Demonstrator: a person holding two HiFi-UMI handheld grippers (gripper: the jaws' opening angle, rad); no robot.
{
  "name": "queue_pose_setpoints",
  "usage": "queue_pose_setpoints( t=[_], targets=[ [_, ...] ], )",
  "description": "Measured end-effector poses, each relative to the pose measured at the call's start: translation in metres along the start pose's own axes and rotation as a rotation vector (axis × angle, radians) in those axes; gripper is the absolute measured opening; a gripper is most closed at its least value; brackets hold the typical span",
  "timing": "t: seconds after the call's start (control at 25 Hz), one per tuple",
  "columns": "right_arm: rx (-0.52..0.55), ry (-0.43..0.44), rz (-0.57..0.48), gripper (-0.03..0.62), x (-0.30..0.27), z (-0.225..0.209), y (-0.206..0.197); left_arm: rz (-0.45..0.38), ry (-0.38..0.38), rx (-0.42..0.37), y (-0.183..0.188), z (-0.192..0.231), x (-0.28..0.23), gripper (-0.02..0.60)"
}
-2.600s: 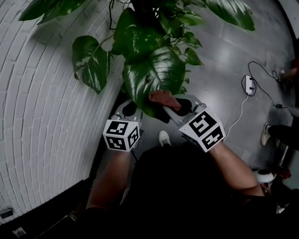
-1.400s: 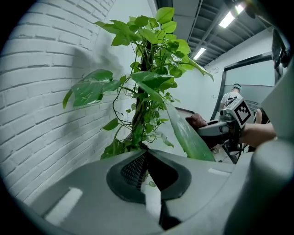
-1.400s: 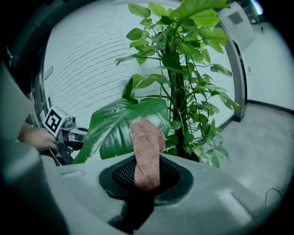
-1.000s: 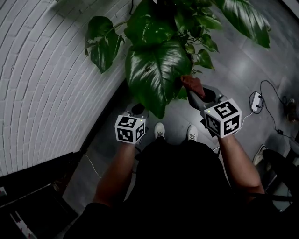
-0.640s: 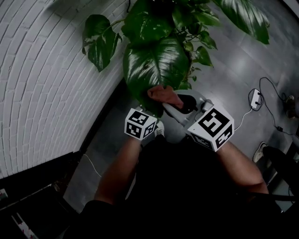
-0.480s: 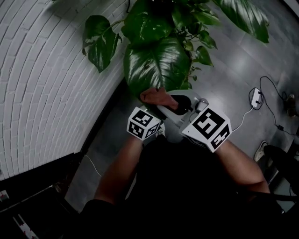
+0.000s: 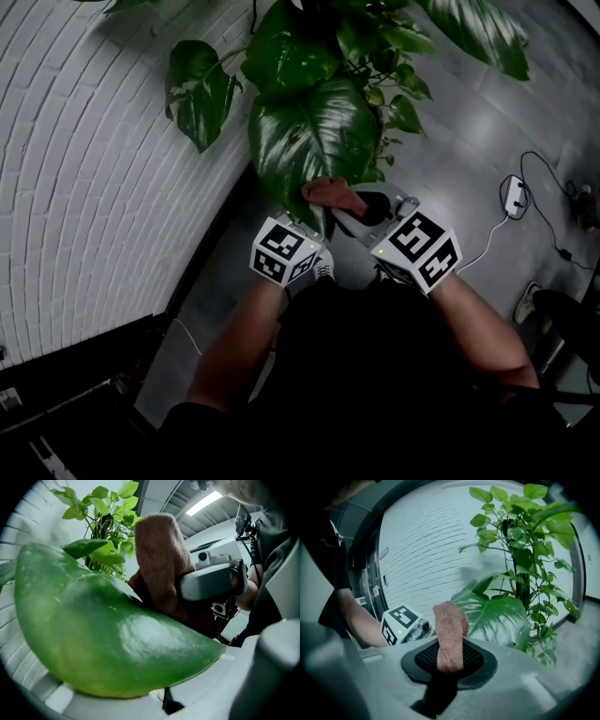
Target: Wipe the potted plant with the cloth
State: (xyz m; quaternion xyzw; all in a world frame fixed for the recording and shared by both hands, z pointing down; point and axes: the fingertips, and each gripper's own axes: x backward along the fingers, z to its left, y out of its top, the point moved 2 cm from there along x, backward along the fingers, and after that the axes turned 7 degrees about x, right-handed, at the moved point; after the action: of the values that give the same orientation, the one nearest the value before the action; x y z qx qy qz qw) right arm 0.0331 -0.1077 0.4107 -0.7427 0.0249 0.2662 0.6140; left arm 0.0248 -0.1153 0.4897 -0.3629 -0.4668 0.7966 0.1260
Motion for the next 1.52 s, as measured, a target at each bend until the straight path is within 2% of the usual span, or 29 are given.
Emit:
queue_pose_setpoints(
  t=[0.28, 0.68, 1.12, 1.36, 1.52],
  targets=[
    [-0.118, -0.059, 0.001, 0.058, 0.007, -0.031, -0.038, 0.012, 0.015, -0.005, 0.001, -0.004, -0.001, 0.017],
    [-0.15, -0.073, 0.011, 0.058, 0.012, -0.043, -0.071, -0.009, 0.063, 0.006, 0.01, -0.006, 0.005, 0.017],
    [-0.1, 0.054, 0.145, 0.058, -0.002, -0.023, -0.106, -0.039, 0.173, 0.048, 0.01, -0.012, 0.021, 0.017],
    [-0.061, 0.117, 0.169, 0.058, -0.01, -0.016, -0.111, -0.065, 0.228, 0.049, 0.017, -0.02, 0.027, 0.017],
    [-0.022, 0.167, 0.187, 0.058, -0.009, -0.013, -0.115, -0.083, 0.293, 0.08, 0.013, -0.025, 0.034, 0.017]
  ],
)
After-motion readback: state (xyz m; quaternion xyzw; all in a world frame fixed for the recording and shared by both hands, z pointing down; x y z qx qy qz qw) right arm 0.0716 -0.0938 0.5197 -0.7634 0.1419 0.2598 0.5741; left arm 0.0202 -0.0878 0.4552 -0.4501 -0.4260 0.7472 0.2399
